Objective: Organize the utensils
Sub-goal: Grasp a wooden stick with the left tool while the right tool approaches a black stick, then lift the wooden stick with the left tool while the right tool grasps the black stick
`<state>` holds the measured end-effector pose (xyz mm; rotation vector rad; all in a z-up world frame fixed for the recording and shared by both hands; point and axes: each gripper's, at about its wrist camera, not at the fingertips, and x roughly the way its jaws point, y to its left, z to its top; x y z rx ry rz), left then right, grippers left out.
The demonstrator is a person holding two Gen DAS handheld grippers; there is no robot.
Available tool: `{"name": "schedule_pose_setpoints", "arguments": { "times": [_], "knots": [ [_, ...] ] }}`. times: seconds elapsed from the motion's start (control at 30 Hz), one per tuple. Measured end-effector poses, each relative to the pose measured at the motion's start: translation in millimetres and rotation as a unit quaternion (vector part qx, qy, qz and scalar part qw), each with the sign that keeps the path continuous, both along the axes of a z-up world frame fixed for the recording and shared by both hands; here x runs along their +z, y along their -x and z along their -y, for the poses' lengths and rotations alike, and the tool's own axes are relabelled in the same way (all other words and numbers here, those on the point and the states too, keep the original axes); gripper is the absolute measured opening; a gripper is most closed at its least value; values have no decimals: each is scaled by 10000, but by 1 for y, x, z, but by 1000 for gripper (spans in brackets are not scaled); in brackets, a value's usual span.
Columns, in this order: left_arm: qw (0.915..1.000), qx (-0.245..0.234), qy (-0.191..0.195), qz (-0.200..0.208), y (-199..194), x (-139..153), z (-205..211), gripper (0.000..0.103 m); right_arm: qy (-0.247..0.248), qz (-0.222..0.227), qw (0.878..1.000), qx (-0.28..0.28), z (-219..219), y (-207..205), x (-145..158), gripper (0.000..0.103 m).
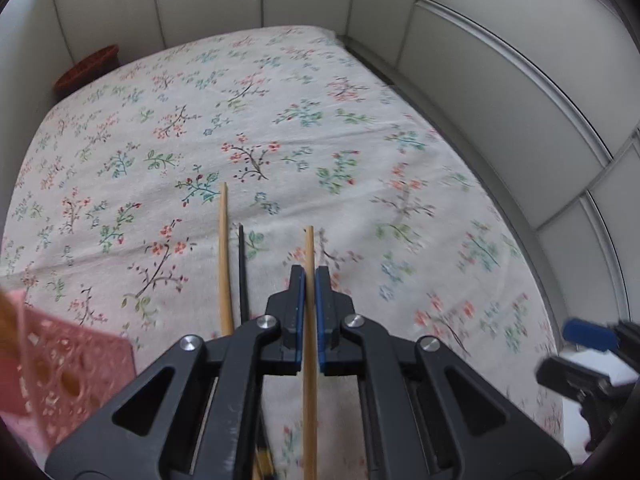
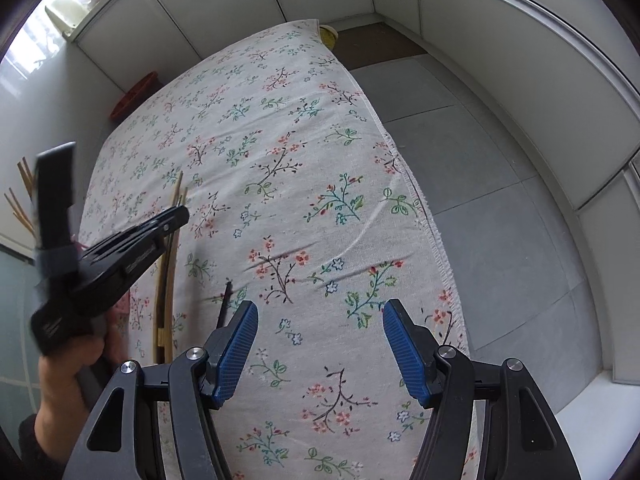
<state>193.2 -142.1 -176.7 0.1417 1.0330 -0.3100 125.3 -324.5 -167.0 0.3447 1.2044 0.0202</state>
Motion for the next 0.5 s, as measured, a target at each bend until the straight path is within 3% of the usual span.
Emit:
{"name": "schedule_pose_setpoints", "arguments": {
  "times": [0.23, 0.5],
  "knots": [
    [9975, -421, -137, 548, 58, 36, -16, 6, 53, 10, 10000, 37, -7, 16, 3, 66],
    [9964, -294, 300, 730, 97, 65, -61, 6, -79, -64, 9999, -17, -16, 20, -1, 66]
  ]
}}
